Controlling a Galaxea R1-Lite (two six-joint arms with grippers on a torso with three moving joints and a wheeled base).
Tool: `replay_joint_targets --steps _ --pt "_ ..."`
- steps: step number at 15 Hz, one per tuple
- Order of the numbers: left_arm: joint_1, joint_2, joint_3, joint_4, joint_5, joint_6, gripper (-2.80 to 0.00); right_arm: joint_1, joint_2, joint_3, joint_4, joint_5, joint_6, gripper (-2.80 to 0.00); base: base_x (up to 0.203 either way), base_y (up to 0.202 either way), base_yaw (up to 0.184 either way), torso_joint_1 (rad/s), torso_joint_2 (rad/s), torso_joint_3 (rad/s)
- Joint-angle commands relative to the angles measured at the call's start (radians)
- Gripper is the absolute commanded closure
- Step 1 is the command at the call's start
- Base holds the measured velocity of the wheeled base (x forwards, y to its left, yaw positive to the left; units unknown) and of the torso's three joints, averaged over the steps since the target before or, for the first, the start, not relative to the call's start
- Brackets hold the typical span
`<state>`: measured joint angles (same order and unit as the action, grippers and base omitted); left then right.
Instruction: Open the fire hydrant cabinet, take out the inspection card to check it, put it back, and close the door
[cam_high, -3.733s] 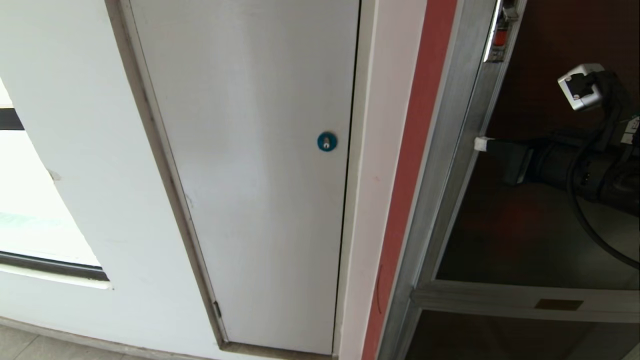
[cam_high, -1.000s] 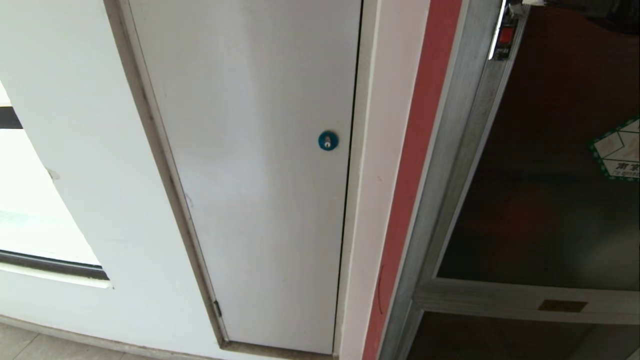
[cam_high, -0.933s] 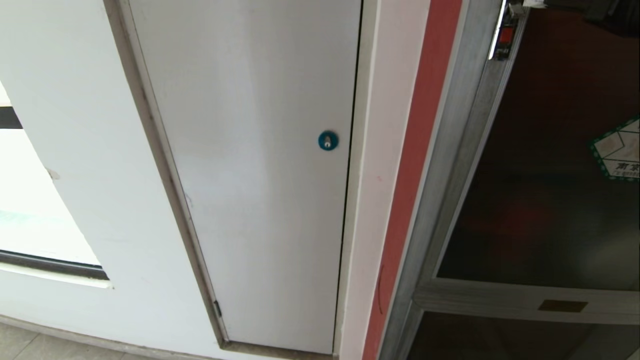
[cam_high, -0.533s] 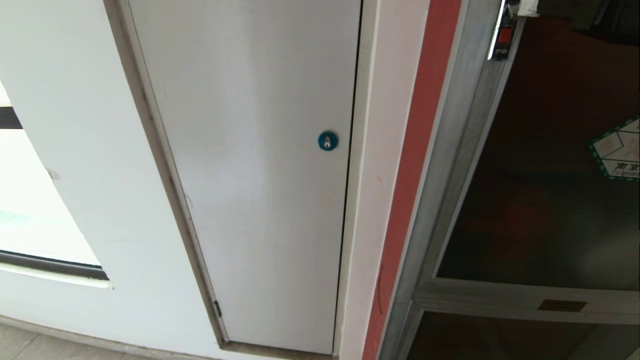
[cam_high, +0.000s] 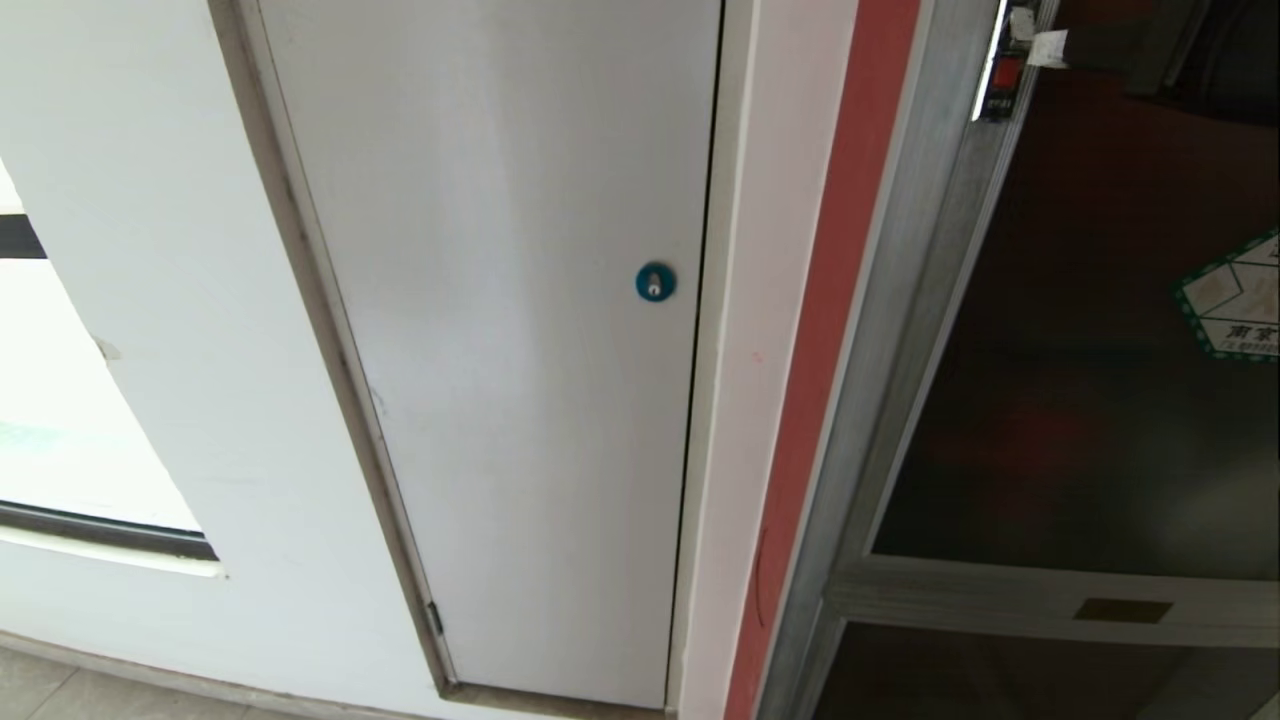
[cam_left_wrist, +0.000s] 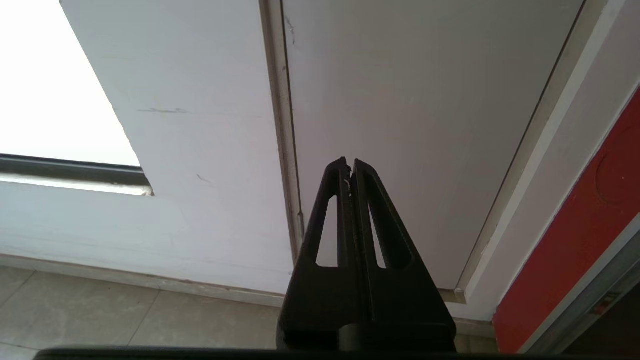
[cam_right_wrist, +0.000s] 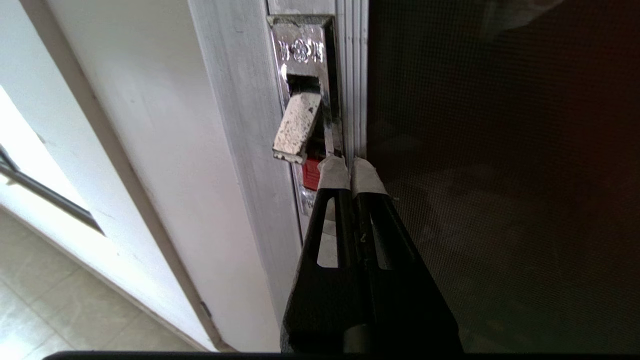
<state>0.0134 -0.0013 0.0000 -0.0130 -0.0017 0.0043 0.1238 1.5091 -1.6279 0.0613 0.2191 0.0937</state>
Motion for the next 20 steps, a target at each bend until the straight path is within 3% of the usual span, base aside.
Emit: replay_joint_targets --steps 1,15,20 --pt "0.000 0.000 0.006 -0.001 0.000 0.000 0.00 -0.006 0.006 0.002 -0.001 0.003 0.000 0.00 0.000 0.000 0.000 0.000 0.00 0.000" --pt "0.000 0.001 0.006 -0.001 0.000 0.000 0.00 0.018 -0.121 0.012 0.002 0.050 0.001 0.00 0.000 0.000 0.000 0.000 0.00 0.000" --pt "0.000 0.000 0.006 -0.001 0.000 -0.001 0.00 0.028 -0.067 -0.032 0.011 0.071 0.000 0.00 0.000 0.000 0.000 0.000 0.00 0.000"
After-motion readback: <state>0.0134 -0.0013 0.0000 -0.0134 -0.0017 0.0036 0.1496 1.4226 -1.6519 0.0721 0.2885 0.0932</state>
